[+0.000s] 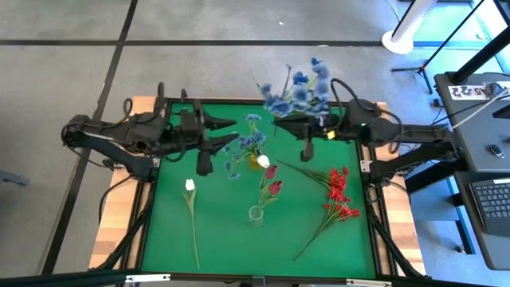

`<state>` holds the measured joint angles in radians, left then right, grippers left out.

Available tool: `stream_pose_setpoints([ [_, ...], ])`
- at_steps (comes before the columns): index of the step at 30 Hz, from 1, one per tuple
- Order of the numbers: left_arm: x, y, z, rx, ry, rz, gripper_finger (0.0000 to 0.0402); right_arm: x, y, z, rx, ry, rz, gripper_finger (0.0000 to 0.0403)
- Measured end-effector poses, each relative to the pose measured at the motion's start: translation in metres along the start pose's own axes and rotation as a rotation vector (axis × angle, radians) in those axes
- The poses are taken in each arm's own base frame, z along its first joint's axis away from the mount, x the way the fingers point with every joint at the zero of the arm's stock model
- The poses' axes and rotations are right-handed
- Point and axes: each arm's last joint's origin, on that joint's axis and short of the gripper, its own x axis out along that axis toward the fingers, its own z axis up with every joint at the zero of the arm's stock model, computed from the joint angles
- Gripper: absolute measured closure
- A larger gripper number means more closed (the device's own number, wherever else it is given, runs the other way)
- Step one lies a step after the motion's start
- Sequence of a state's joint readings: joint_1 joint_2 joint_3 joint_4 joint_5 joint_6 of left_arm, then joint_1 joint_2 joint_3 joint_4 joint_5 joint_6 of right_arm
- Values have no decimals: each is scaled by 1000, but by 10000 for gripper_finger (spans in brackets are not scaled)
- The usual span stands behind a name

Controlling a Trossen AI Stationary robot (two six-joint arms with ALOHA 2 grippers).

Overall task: Sort flowers into vase by color
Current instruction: Put the blue flowers into the yellow flower vase

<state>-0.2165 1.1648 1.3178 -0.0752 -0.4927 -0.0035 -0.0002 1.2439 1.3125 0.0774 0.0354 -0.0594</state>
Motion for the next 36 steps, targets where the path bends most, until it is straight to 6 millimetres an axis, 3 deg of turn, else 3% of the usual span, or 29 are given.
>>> stream_pose_setpoints([
  [6,-21,-6,2,26,44,1,231,-24,-2,-9,-3,25,-42,401],
  [14,-24,-6,-36,74,215,76,238,-47,0,-71,1,27,-77,401],
  [24,-51,18,-80,-16,151,108,239,-72,-20,-136,85,-69,-92,401],
  [30,-66,33,-114,-107,60,101,239,-75,-30,-163,87,-201,-36,402],
  [36,-65,41,-142,-150,36,112,239,-60,-31,-183,75,-224,8,402],
])
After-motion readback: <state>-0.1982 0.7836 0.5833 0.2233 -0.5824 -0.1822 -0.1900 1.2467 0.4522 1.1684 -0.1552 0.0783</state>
